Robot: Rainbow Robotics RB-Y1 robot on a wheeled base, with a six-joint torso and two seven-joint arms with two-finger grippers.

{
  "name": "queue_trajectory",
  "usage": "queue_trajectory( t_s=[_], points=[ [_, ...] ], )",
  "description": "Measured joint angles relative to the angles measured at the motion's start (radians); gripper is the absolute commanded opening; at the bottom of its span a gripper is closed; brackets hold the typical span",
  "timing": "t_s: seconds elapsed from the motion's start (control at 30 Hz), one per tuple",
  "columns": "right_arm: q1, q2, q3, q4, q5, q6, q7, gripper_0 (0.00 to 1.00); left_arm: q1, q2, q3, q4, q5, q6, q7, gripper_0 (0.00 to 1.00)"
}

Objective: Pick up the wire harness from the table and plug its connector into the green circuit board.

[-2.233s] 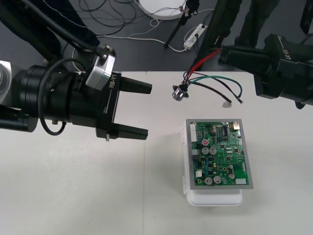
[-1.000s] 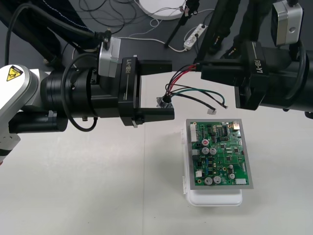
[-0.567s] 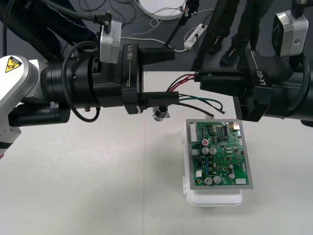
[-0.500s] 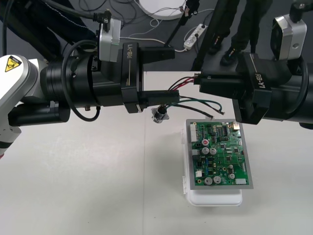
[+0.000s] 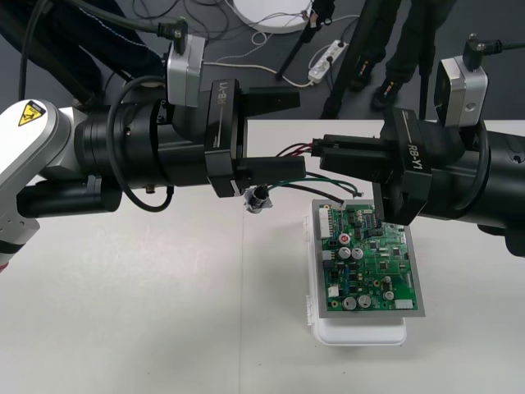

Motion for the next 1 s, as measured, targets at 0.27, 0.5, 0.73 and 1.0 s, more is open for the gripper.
queue_trajectory(
  t_s=[0.27, 0.5, 0.73, 1.0],
  points=[
    [0.011, 0.032, -0.001, 0.0, 0.0, 0.0, 0.004, 0.0, -0.001, 0.019, -0.033, 0.0, 0.0, 0.004, 0.0, 0.89],
    [0.024, 0.042, -0.005, 0.0, -0.004, 0.0, 0.02, 0.0, -0.002, 0.02, -0.035, 0.0, 0.01, 0.011, 0.0, 0.88],
    [0.029, 0.043, -0.008, 0.0, -0.035, 0.0, 0.02, 0.0, -0.002, 0.02, -0.035, 0.0, 0.024, 0.014, 0.0, 0.81],
    [0.034, 0.044, -0.013, 0.0, -0.038, 0.0, 0.021, 0.0, -0.002, 0.02, -0.035, 0.0, 0.029, 0.016, 0.0, 0.81]
  ],
)
